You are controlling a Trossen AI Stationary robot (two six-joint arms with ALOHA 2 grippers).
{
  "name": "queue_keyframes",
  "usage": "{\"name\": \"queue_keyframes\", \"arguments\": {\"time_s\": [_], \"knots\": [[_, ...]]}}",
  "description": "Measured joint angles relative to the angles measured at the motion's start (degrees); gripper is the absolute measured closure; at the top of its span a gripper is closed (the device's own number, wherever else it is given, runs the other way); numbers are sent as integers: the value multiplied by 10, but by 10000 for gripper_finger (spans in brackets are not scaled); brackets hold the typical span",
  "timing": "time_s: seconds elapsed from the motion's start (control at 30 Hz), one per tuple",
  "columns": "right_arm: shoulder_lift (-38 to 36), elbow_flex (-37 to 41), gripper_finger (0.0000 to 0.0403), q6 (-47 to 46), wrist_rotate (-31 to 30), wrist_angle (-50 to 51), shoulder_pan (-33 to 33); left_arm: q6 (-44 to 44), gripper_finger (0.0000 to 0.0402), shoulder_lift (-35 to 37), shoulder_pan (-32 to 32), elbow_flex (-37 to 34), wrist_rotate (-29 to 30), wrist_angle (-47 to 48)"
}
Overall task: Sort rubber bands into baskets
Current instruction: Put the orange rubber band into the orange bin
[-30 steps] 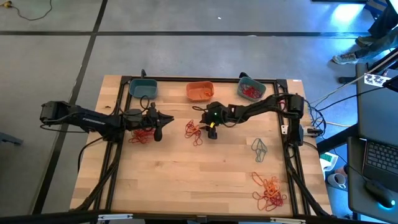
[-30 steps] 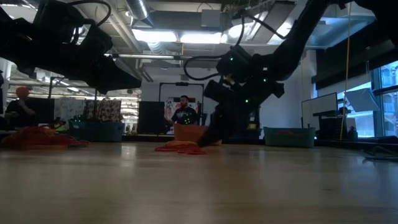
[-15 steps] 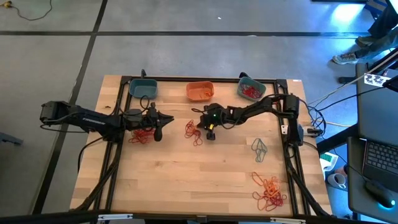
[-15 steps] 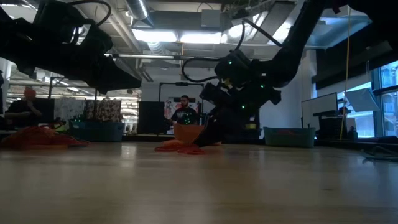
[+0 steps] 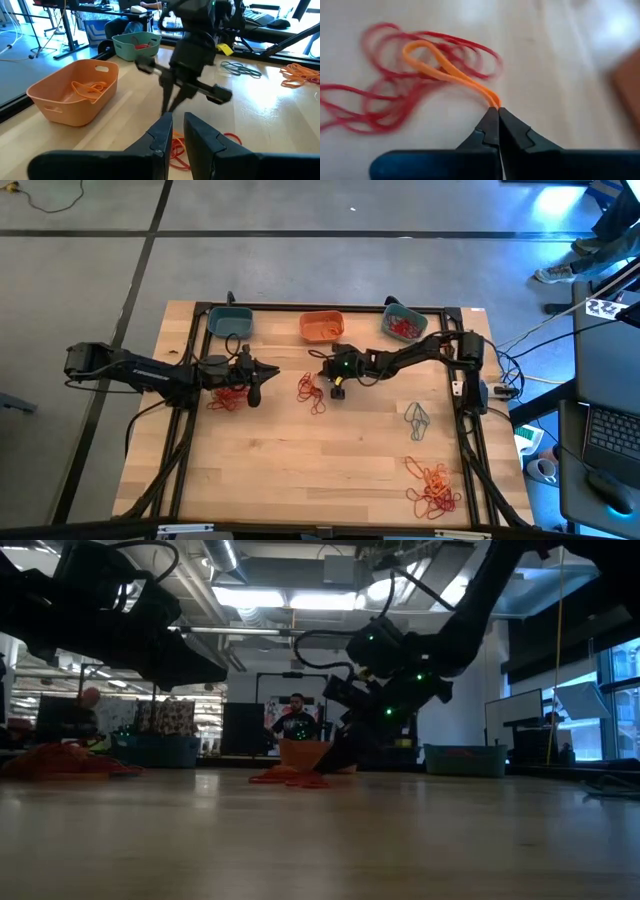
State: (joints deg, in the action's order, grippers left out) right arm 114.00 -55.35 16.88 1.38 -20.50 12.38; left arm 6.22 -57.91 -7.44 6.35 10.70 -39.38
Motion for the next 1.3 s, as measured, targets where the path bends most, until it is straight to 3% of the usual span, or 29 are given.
{"name": "queue_keyframes", "arguments": {"time_s": [0.6, 0.93, 1.13, 1.3], "knots": [[-106, 0, 401, -9, -227, 70, -6, 1, 357, 0, 0, 0, 0, 1], [-114, -1, 400, 10, -210, 20, 80, 1, 357, 0, 0, 0, 0, 0], [-113, -1, 400, -51, -130, 6, 124, 1, 357, 0, 0, 0, 0, -1], [-113, -1, 379, -123, -108, 20, 144, 1, 357, 0, 0, 0, 0, -1]]}}
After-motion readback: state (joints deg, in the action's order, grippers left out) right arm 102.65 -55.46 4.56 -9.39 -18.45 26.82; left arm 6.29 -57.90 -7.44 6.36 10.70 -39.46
